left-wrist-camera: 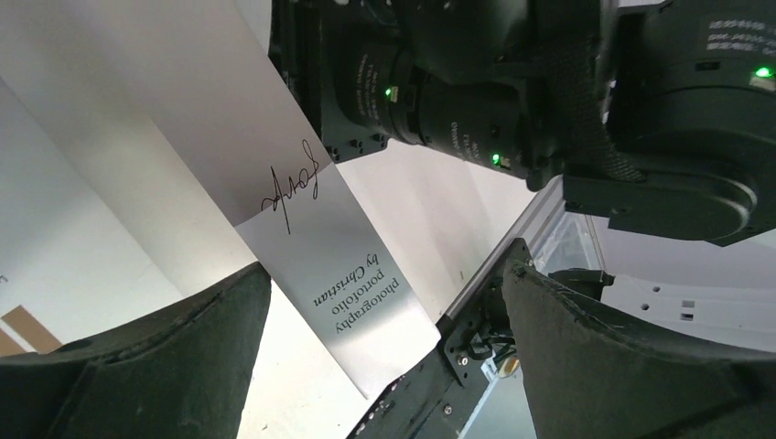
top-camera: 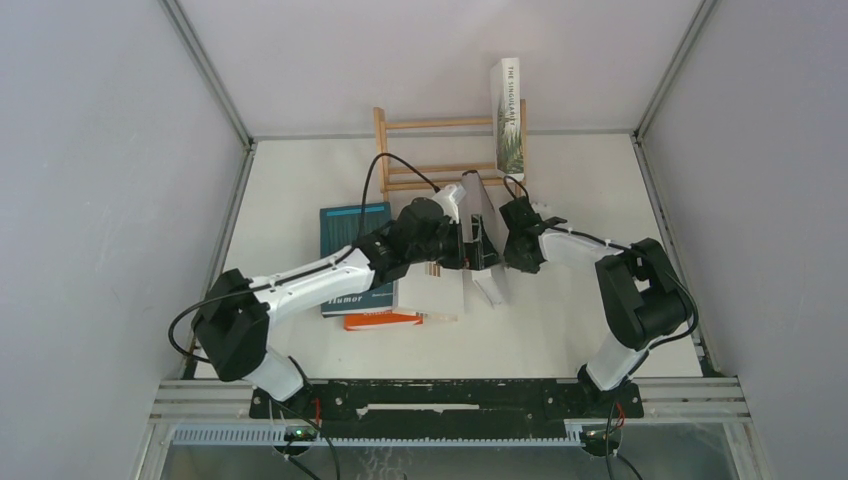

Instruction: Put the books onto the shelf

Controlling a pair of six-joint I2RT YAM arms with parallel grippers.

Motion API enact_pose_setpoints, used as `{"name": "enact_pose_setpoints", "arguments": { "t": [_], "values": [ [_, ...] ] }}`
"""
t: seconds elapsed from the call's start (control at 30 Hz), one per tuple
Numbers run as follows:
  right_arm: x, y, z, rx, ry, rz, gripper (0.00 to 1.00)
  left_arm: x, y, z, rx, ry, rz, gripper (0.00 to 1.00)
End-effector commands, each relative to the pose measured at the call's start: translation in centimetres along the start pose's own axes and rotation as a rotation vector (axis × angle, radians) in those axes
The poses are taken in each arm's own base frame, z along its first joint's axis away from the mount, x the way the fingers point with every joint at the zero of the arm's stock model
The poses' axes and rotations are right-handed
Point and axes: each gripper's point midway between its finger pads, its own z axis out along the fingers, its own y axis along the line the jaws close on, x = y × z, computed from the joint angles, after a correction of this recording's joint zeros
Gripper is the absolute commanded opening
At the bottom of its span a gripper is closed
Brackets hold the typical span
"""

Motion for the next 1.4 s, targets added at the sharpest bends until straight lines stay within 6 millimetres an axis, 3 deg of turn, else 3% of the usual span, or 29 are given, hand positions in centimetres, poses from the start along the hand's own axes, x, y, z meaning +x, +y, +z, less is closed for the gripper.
{"name": "enact_pose_setpoints", "arguments": {
  "t": [0.0,0.4,0.9,1.17,1.37],
  "values": [
    [-1.3,-0.3,-1.2,-0.005,-0.026,0.028,0.47,-3.1,-4.1,-0.3,0.113,-0.058,0.061,1.0],
    [-2.3,-2.3,-1.7,0.014,-0.047,0.062,0.49,-3.3,-4.4,0.3,0.12,-0.052,0.057,1.0],
    [-2.8,-2.7,-2.3,0.011,-0.065,0.059,0.5,-3.4,-4.3,-0.5,0.099,-0.083,0.053,1.0],
    [-4.5,-4.0,-5.5,0.014,-0.146,0.077,0.55,-4.0,-3.7,-3.0,0.053,-0.147,0.063,1.0],
    [-5.8,-5.5,-9.4,0.027,-0.219,0.097,0.64,-3.8,-3.1,-5.6,0.002,-0.181,0.074,1.0]
  ]
}}
